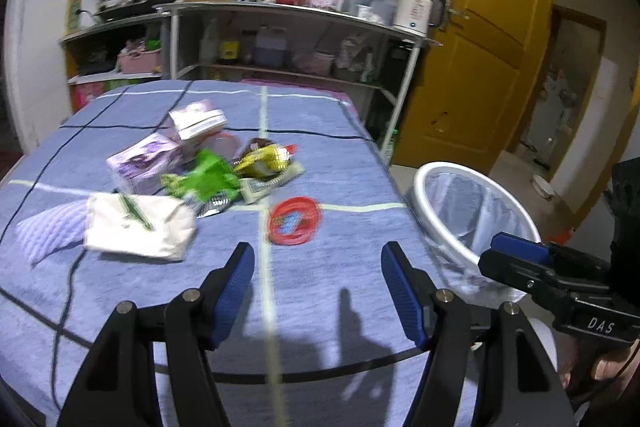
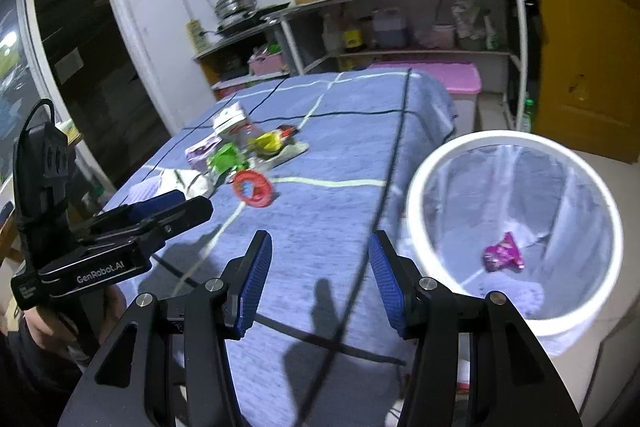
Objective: Collect trash
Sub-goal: 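Move both tools back over the bed toward the remaining trash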
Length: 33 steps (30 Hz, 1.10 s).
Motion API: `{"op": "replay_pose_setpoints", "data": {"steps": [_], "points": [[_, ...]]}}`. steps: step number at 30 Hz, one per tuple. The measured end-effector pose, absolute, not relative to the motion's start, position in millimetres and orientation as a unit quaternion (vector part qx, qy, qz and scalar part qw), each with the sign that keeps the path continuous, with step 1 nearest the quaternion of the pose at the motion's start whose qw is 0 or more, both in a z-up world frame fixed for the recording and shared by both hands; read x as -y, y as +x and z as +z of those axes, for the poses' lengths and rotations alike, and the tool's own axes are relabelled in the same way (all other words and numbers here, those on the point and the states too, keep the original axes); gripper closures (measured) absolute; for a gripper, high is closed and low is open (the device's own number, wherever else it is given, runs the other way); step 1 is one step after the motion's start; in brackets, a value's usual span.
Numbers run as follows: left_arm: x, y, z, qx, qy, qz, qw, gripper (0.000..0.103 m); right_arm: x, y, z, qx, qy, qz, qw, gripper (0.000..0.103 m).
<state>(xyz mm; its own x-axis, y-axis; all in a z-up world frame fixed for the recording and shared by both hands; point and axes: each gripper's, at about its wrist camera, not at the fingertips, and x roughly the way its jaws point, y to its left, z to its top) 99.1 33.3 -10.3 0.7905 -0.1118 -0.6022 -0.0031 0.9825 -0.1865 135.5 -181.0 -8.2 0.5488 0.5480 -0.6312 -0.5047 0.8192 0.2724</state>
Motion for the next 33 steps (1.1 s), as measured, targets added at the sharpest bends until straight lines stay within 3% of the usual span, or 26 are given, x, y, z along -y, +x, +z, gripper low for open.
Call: {"op": "replay_pose_setpoints", "data": {"steps": [10, 20, 33], "points": [[-88.2, 92.4, -15.7, -0.319, -0.101, 0.037, 0.942, 0.035, 128.5, 147.0, -15.0, -0.378, -0.002, 0.331, 0.865, 0.051], [-138.9, 97.2, -30.7, -0.328, -0.121, 0.094, 0.932, 0.024, 87.2, 169.2, -20.6, -0.385, -0.022, 0.329, 0.862, 0.043], [-163.9, 119.2, -42.4, -0.340, -0.146, 0.067, 0.927, 0.023, 49.2, 197.1, -31.3, -0.400, -0.057, 0.324, 0.855, 0.043]]}}
